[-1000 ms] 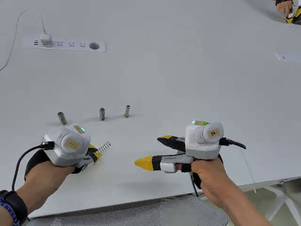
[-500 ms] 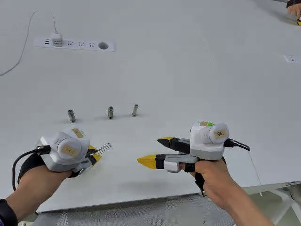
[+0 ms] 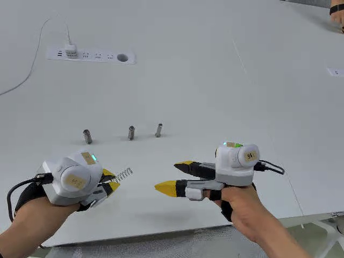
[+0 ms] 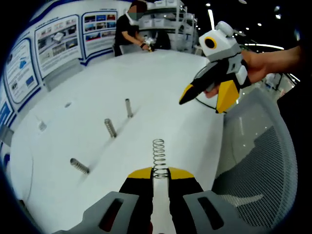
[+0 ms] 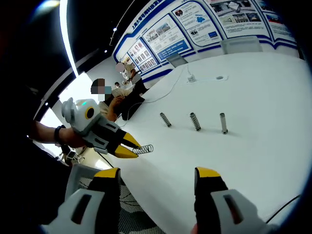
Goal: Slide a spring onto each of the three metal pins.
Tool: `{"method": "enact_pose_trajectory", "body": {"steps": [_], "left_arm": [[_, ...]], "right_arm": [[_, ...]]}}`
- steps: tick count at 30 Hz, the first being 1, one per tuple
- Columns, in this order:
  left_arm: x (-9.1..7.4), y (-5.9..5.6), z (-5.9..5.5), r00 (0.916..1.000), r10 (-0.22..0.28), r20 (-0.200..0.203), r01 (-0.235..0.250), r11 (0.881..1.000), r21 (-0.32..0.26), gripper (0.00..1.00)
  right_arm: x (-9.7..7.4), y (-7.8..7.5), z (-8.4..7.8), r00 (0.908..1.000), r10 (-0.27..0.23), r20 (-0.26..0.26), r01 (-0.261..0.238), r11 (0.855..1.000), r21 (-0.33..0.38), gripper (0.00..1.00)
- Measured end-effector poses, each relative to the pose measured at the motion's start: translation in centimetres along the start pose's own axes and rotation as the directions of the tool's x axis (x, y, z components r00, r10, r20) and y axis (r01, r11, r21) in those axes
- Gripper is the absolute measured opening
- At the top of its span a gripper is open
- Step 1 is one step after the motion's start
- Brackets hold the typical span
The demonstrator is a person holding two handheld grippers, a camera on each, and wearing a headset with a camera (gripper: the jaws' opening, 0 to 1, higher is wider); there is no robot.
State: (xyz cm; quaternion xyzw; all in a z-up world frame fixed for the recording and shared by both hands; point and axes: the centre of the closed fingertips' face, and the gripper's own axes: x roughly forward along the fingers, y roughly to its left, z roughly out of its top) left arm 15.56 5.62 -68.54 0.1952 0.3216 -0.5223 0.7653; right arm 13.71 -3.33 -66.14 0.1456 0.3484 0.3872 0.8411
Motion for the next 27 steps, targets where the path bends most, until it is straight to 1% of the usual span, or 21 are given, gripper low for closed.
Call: {"method": "enact_pose_trajectory", "body": {"steps": [4, 8, 10, 15, 22, 25, 27], "left_arm": [[-0.2, -0.4, 1.2, 0.9998, -0.007, 0.020, 0.006, 1.000, 0.016, 0.10], [0.0, -1.0, 2.4, 0.9990, -0.025, 0.037, 0.024, 0.999, 0.042, 0.10], [0.1, -1.4, 2.9, 0.9986, -0.034, 0.041, 0.031, 0.998, 0.058, 0.10], [0.5, -2.0, 3.6, 0.9974, -0.052, 0.049, 0.048, 0.996, 0.074, 0.10], [0.7, -3.4, 4.9, 0.9941, -0.085, 0.067, 0.077, 0.991, 0.107, 0.10], [0.8, -3.8, 5.1, 0.9936, -0.093, 0.065, 0.084, 0.989, 0.126, 0.10], [0.8, -3.9, 5.3, 0.9927, -0.101, 0.067, 0.091, 0.988, 0.127, 0.10]], "right_arm": [[0.5, 0.9, 0.1, 0.9997, 0.025, -0.005, -0.025, 1.000, -0.007, 0.59], [1.0, 1.7, 0.3, 0.9986, 0.052, -0.001, -0.052, 0.999, -0.006, 0.57], [1.1, 1.8, 0.4, 0.9982, 0.060, -0.001, -0.060, 0.998, -0.010, 0.55], [1.2, 2.2, 1.0, 0.9960, 0.087, 0.024, -0.087, 0.996, 0.004, 0.50], [1.4, 1.9, 1.3, 0.9944, 0.095, 0.048, -0.096, 0.995, 0.037, 0.45], [1.4, 2.0, 1.5, 0.9920, 0.109, 0.063, -0.113, 0.992, 0.054, 0.41], [1.4, 2.0, 1.5, 0.9910, 0.116, 0.067, -0.120, 0.991, 0.061, 0.38]]}}
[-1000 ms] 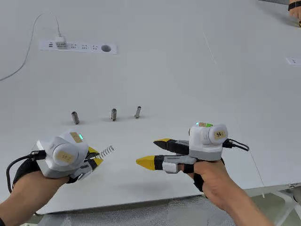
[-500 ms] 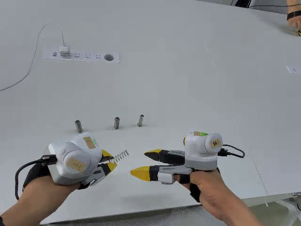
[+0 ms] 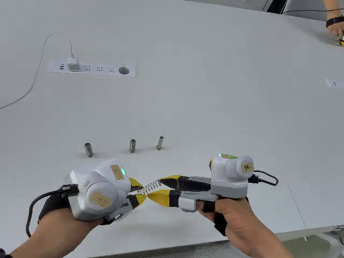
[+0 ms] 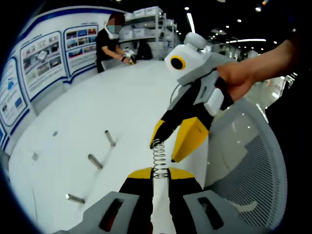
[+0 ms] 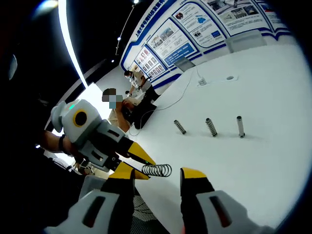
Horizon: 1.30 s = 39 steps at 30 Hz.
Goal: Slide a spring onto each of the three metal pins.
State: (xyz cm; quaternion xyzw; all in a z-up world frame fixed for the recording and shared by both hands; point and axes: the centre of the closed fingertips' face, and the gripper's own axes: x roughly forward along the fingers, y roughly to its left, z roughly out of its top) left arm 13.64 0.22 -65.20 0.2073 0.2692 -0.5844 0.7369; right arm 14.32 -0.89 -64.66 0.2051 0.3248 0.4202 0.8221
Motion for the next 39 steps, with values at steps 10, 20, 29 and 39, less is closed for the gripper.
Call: {"method": "enact_pose_trajectory", "body": {"steps": [10, 20, 29, 39], "left_arm": [[0.4, -0.2, 1.0, 0.9997, -0.024, 0.008, 0.024, 0.999, 0.044, 0.10], [1.0, -0.2, 2.0, 0.9991, -0.040, 0.011, 0.039, 0.996, 0.086, 0.10], [1.5, -0.4, 2.1, 0.9985, -0.055, -0.001, 0.054, 0.988, 0.147, 0.10], [1.6, -0.8, 2.4, 0.9969, -0.078, 0.003, 0.076, 0.973, 0.217, 0.10]], "right_arm": [[-0.5, 0.1, 0.8, 0.9995, 0.016, 0.027, -0.017, 1.000, 0.019, 0.27], [-1.7, -0.2, 1.5, 0.9985, 0.015, 0.052, -0.017, 0.999, 0.041, 0.25], [-2.3, 0.3, 1.5, 0.9981, 0.039, 0.049, -0.041, 0.998, 0.044, 0.24], [-2.1, 0.7, 1.0, 0.9982, 0.050, -0.035, -0.050, 0.999, -0.011, 0.23]]}}
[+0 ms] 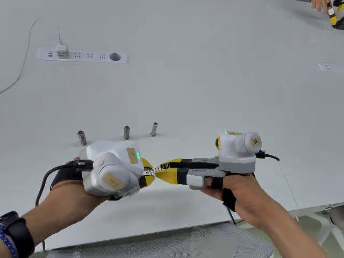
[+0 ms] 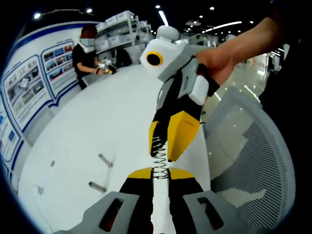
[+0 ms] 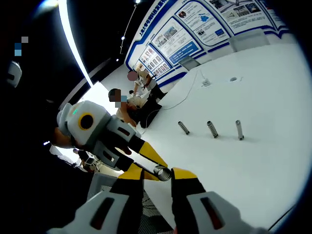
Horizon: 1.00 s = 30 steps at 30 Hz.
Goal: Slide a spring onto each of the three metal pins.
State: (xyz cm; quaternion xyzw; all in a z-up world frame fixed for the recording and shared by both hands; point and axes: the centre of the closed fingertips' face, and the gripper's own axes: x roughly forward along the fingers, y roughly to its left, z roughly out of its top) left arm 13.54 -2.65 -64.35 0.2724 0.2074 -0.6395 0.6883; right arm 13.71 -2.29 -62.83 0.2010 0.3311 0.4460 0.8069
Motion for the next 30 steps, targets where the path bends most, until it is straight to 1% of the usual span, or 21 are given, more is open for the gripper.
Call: {"method": "enact_pose_trajectory", "body": {"steps": [3, 5, 9, 12, 17, 23, 30], "left_arm": [[0.1, -0.1, 0.2, 0.9999, -0.009, 0.006, 0.009, 1.000, 0.005, 0.10], [0.1, -0.3, 0.3, 0.9998, -0.016, 0.011, 0.016, 1.000, 0.005, 0.10], [0.3, -0.5, 0.4, 0.9996, -0.026, 0.011, 0.026, 1.000, 0.010, 0.10], [0.4, -0.5, 0.3, 0.9996, -0.028, 0.007, 0.028, 1.000, 0.015, 0.10], [0.4, -0.5, 0.1, 0.9994, -0.032, 0.010, 0.032, 0.999, 0.003, 0.10], [0.6, -0.6, -0.2, 0.9995, -0.032, 0.005, 0.032, 0.999, -0.006, 0.10], [0.9, -0.8, -0.5, 0.9992, -0.038, -0.009, 0.038, 0.999, -0.016, 0.10]], "right_arm": [[0.1, -0.1, 0.0, 0.9998, -0.001, -0.020, 0.001, 1.000, -0.009, 0.21], [0.2, -0.2, -0.2, 0.9991, -0.002, -0.042, 0.001, 1.000, -0.020, 0.20], [0.5, -0.3, -0.6, 0.9974, 0.000, -0.072, -0.002, 1.000, -0.030, 0.16], [0.5, -0.3, -0.7, 0.9967, 0.004, -0.081, -0.006, 1.000, -0.026, 0.13], [0.7, -0.3, -0.7, 0.9968, 0.005, -0.080, -0.007, 1.000, -0.020, 0.13], [1.0, -0.4, -0.9, 0.9949, -0.021, -0.098, 0.017, 0.999, -0.040, 0.12], [1.0, -0.6, -1.3, 0.9904, -0.053, -0.127, 0.046, 0.997, -0.058, 0.12]]}}
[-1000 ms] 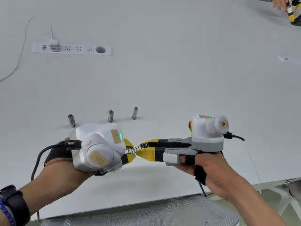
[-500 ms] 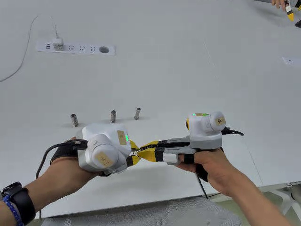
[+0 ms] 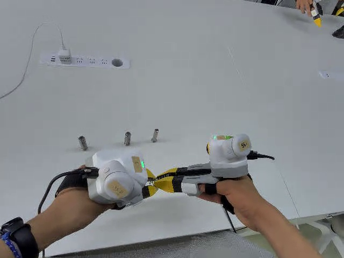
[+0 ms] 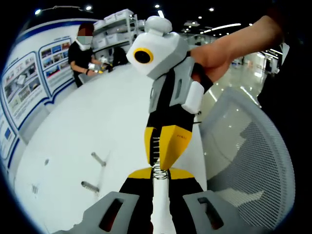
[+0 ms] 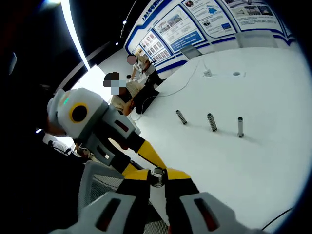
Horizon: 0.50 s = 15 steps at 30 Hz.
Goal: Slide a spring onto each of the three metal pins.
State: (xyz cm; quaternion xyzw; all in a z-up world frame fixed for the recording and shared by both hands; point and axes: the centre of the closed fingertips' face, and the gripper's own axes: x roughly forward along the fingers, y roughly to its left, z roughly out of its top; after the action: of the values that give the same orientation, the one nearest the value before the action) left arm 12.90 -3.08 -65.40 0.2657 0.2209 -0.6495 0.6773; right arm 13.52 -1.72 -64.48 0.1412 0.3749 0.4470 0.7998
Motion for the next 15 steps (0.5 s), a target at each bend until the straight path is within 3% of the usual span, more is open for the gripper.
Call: {"method": "enact_pose_trajectory", "body": {"steps": [8, 15], "left_arm": [[0.2, 0.2, 0.5, 0.9998, -0.012, 0.013, 0.012, 1.000, -0.006, 0.10], [0.1, -0.4, 1.7, 0.9955, -0.068, 0.066, 0.067, 0.997, 0.027, 0.10]], "right_arm": [[-0.5, -0.1, 0.3, 0.9995, -0.028, -0.015, 0.028, 1.000, -0.014, 0.12], [-1.6, 0.6, 0.6, 0.9941, -0.016, -0.107, 0.002, 0.992, -0.129, 0.13]]}}
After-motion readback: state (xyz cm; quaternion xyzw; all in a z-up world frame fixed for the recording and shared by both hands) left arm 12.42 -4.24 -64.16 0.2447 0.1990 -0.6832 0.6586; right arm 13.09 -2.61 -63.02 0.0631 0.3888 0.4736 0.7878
